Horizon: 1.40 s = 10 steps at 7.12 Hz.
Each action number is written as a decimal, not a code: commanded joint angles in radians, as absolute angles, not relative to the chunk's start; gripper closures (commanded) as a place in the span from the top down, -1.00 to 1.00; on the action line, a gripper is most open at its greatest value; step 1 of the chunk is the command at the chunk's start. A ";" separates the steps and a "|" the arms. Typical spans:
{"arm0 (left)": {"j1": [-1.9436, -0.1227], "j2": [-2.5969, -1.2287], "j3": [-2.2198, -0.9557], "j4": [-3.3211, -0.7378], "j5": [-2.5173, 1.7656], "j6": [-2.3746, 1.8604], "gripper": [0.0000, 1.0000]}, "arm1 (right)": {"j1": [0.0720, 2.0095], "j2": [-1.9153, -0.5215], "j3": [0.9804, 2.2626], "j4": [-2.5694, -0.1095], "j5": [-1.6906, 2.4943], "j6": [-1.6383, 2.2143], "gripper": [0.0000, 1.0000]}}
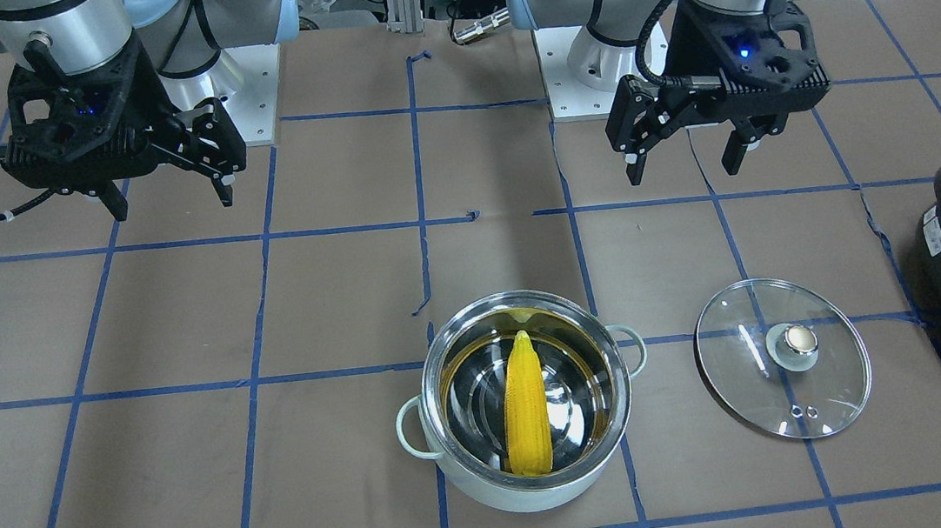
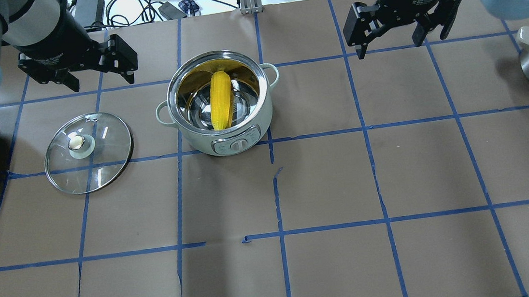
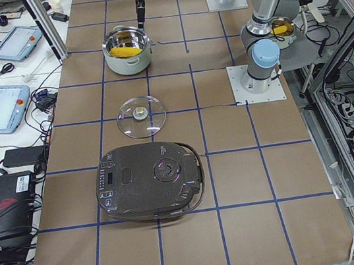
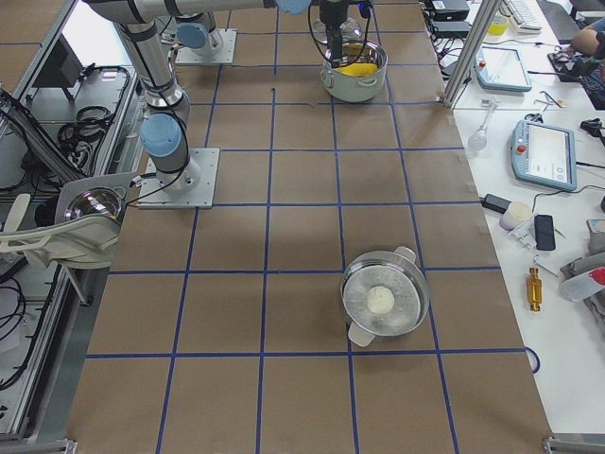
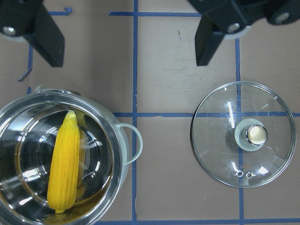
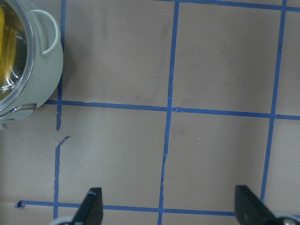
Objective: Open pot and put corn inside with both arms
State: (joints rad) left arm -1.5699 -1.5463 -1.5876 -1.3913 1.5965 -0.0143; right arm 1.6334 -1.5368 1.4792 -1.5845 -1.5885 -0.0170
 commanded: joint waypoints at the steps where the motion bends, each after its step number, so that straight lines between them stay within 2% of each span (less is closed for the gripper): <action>1: -1.569 -1.546 -1.588 -1.391 1.597 -0.011 1.00 | 1.635 -1.536 1.480 -1.585 -1.588 -0.015 1.00; 10: -1.571 -1.540 -1.603 -1.391 1.595 -0.011 1.00 | 1.635 -1.537 1.486 -1.586 -1.588 -0.017 1.00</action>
State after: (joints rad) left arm -1.5708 -1.5405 -1.6020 -1.3913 1.5954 -0.0107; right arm 1.6354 -1.5369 1.4879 -1.5856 -1.5875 -0.0169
